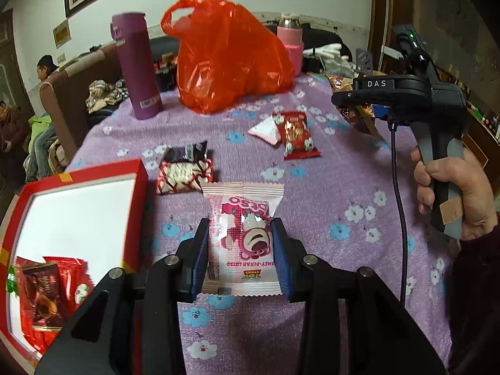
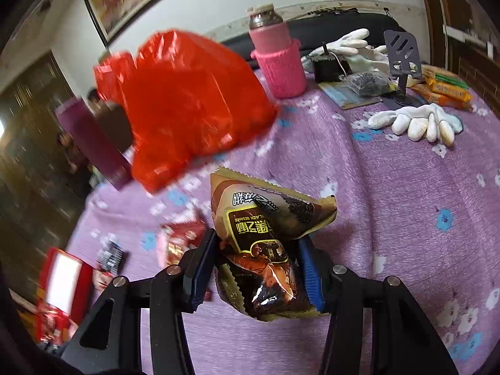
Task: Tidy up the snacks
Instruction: 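Carry the pink-white pack and gold-brown pack over the white tray with both grippers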
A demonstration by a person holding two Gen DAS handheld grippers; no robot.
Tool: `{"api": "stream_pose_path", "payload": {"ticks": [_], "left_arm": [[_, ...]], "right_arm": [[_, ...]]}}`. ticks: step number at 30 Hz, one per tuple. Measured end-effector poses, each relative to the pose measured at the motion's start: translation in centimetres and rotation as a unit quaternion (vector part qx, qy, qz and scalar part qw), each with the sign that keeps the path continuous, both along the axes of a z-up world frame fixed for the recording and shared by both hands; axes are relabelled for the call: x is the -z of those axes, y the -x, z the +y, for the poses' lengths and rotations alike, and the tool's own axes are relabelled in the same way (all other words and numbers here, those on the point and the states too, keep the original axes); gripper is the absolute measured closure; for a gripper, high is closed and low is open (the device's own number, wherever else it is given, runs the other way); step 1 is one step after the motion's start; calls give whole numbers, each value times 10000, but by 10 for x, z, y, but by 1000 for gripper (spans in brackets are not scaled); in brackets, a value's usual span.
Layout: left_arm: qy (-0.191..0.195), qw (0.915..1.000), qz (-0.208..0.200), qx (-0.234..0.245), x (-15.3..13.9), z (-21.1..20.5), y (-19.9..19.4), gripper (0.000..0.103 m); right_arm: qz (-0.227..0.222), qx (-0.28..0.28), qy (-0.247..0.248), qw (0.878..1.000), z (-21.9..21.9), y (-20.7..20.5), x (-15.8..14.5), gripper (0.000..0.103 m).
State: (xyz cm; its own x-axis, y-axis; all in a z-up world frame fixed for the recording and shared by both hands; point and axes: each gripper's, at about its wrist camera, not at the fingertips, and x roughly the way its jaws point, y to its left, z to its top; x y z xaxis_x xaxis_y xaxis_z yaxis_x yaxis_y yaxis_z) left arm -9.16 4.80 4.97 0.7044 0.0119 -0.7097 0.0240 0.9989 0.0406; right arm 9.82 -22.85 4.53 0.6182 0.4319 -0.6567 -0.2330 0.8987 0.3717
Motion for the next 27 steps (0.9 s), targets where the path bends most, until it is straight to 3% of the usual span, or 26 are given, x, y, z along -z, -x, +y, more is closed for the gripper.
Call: {"api": "stream_pose_path", "payload": {"ticks": [10, 27], "left_arm": [[-103, 9982, -585, -82, -35, 15, 21, 68], [-369, 9908, -1006, -826, -55, 82, 44, 68]], "right_arm": [[-541, -204, -946, 9938, -6, 15, -23, 52], [-1059, -433, -1520, 9817, -8, 38, -42, 52]]}}
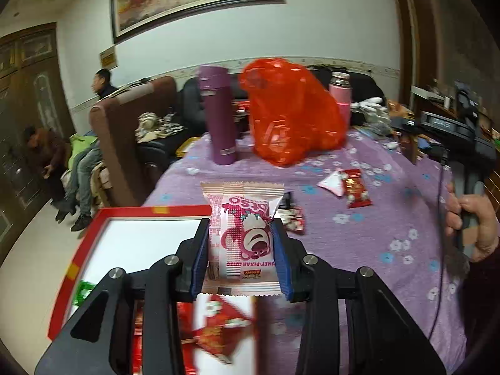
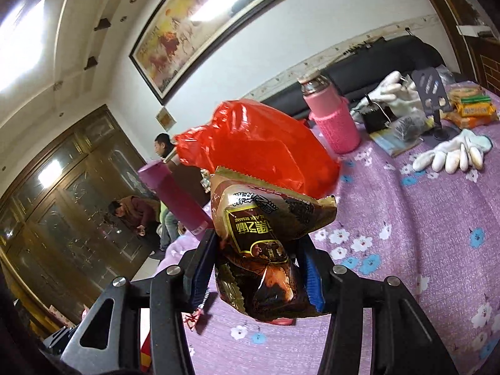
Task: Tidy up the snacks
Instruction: 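Carry the pink-white pack and gold-brown pack over the white tray with both grippers, then open the left gripper over the tray while the right gripper releases the gold-brown pack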
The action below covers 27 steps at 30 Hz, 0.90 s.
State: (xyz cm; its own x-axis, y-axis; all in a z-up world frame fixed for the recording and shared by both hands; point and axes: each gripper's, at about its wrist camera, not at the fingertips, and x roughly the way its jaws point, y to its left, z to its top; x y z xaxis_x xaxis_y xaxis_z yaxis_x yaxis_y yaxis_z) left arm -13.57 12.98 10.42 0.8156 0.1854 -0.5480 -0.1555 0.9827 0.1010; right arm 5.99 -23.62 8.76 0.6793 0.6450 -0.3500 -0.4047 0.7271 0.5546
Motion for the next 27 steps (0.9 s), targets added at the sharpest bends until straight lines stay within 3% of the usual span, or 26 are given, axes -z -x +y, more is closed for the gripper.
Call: {"api": "stream_pose_path", "payload": {"ticks": [9, 19, 24, 27], "left_arm": [[-9, 9986, -144, -504, -5, 56, 23, 68], [120, 9948, -294, -963, -7, 104, 40, 68], [28, 9929, -324, -1140, -8, 114, 41, 68], [-94, 9920, -276, -1231, -5, 117, 36, 68]], "right_arm": [[199, -615, -286, 9975, 34, 20, -8, 52], [-12, -1778, -727, 9814, 158, 61, -43, 52], [-8, -2323, -877, 9687, 209, 75, -29, 52], [44, -2652, -674, 9618, 227, 78, -7, 52]]}}
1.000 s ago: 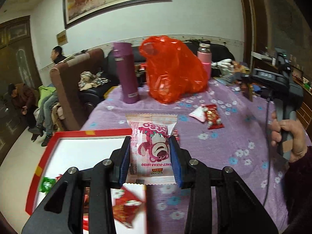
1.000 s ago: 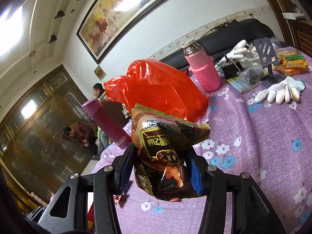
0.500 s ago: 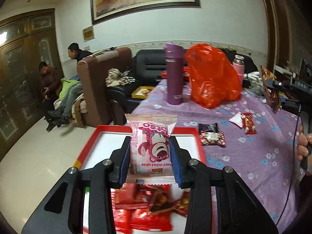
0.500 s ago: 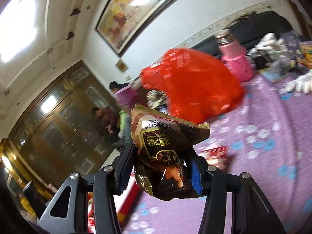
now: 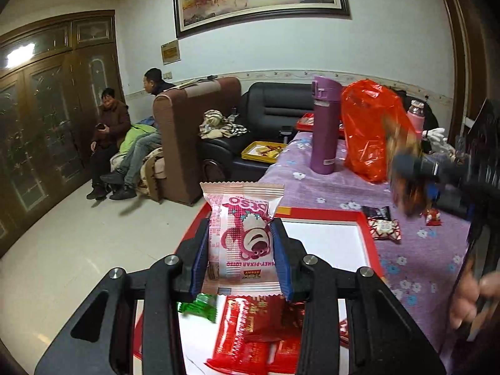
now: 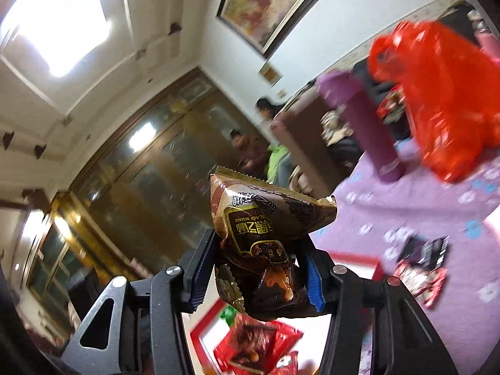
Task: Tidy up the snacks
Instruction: 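Open the left gripper over the tray while the right gripper releases the gold-brown pack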
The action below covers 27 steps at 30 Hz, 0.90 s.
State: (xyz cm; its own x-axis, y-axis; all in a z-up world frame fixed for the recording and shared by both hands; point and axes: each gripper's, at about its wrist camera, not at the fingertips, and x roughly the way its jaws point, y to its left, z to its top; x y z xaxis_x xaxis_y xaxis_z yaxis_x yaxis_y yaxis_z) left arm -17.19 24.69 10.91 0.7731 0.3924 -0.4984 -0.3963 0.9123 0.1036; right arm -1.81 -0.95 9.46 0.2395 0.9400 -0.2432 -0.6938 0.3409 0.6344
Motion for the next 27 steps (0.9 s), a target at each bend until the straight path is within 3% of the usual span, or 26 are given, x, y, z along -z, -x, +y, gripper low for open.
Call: {"api": "stream_pose_path", "payload": {"ticks": [4, 8, 13, 22, 27], "left_arm": [[-24, 9999, 58, -85, 5, 2, -9, 68], [-7, 9997, 117, -231, 12, 10, -20, 68], [124, 9992, 158, -334, 17, 19, -22, 68], [268, 9981, 503, -232, 40, 15, -33, 67], [331, 9974, 598, -243, 47, 15, -36, 67]], "right_arm": [[254, -167, 535, 9981, 16, -7, 24, 52], [315, -326, 766, 9960, 27, -3, 32, 52], [4, -328, 1051, 9939, 36, 8, 36, 52], [-126, -686, 1637, 9840, 61, 33, 50, 51], [-199, -766, 1731, 9817, 66, 41, 52, 51]]}}
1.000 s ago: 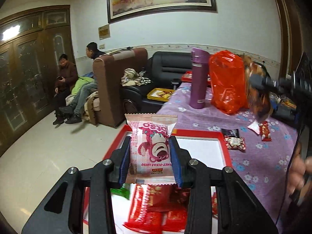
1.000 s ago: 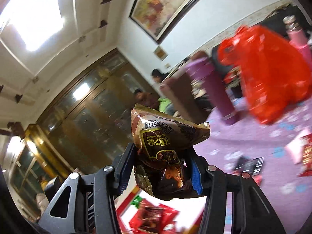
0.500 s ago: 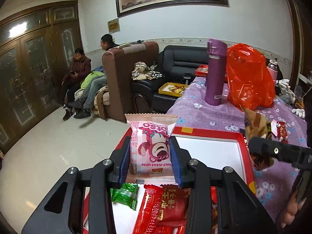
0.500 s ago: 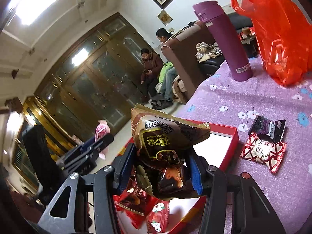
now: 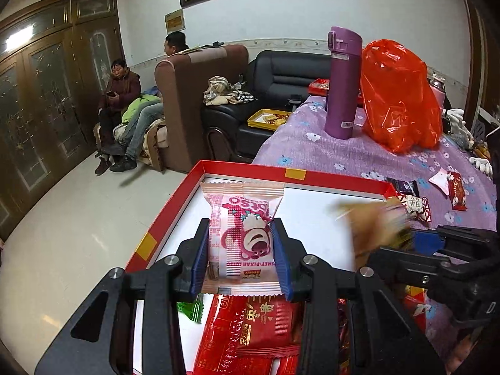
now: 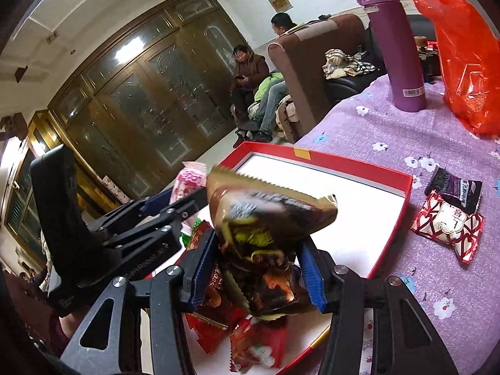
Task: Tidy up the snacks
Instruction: 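Open the left gripper over the tray while the right gripper releases the gold-brown pack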
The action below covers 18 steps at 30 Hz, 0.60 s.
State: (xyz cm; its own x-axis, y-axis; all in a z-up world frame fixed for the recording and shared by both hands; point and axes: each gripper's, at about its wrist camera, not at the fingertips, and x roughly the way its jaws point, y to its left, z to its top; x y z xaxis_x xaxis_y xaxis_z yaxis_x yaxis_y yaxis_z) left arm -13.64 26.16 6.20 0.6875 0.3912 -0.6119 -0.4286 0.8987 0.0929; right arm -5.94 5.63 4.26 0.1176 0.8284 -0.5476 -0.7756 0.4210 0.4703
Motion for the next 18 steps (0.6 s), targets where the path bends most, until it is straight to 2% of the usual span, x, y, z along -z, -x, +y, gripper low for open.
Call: {"api": "stream_pose_path", "payload": {"ticks": [6, 10, 12, 14, 18], "left_arm": [[-5, 10000, 16, -29, 0, -2, 0, 67], [-30, 9999, 106, -42, 0, -3, -3, 66], [-31, 9999, 115, -43, -1, -4, -2, 60], [-58, 9999, 110, -33, -2, -6, -2, 50], [-200, 9998, 53, 9, -7, -12, -1, 46]], "right_arm": [[-18, -44, -25, 10000, 0, 3, -2, 50], [-16, 115, -141, 9998, -7, -2, -8, 50], [29, 218, -196, 9996, -11, -6, -9, 50], [95, 388, -292, 9988, -17, -13, -10, 50], [245, 827, -524, 9949, -38, -29, -13, 48]]}}
